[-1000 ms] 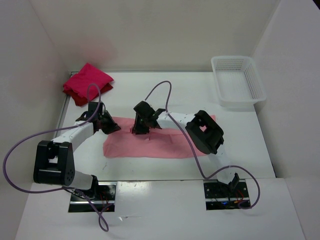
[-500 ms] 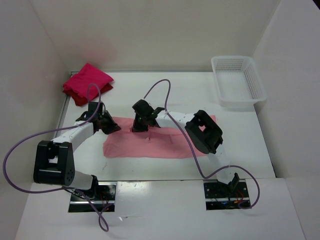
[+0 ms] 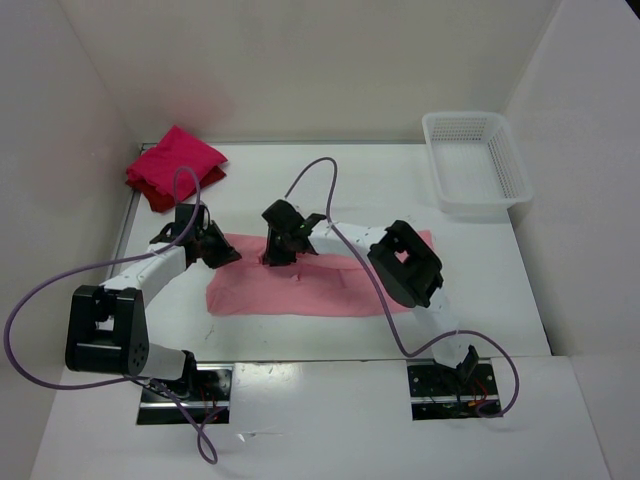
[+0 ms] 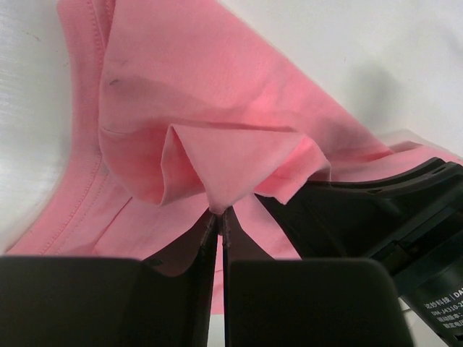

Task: Fold and stack the t-shirts
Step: Fold the other side of the tshirt into a rectangle

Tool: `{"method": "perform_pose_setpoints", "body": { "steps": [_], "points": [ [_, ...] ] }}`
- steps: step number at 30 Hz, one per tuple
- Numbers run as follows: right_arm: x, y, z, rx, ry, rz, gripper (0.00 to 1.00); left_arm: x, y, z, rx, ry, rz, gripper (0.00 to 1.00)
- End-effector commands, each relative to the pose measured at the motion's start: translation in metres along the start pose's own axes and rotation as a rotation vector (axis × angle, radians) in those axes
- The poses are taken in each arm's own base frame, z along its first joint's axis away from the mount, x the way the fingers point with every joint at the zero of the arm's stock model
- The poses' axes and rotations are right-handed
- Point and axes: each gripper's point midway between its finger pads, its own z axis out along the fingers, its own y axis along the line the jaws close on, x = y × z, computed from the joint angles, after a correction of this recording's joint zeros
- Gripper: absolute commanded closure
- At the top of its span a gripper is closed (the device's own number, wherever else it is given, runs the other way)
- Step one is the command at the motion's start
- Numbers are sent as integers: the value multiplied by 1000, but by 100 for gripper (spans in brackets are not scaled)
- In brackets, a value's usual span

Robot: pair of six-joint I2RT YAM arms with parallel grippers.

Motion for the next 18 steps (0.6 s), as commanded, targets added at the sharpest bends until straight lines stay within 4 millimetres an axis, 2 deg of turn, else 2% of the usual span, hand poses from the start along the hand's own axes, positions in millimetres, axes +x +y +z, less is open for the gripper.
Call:
{"method": "perform_pose_setpoints", "body": {
  "steps": [1, 7, 12, 18],
  "points": [
    [-3, 3, 1, 25, -20, -37, 70, -11, -13, -8, 40, -32, 26, 91],
    [-5, 5, 10, 25, -20, -37, 68, -7, -14, -10, 54, -20, 27, 91],
    [-2, 1, 15, 43, -6, -28, 86, -7, -14, -10, 54, -21, 27, 91],
    [-5, -1, 16, 55, -22, -28, 95, -7, -14, -10, 54, -21, 27, 91]
  ]
}}
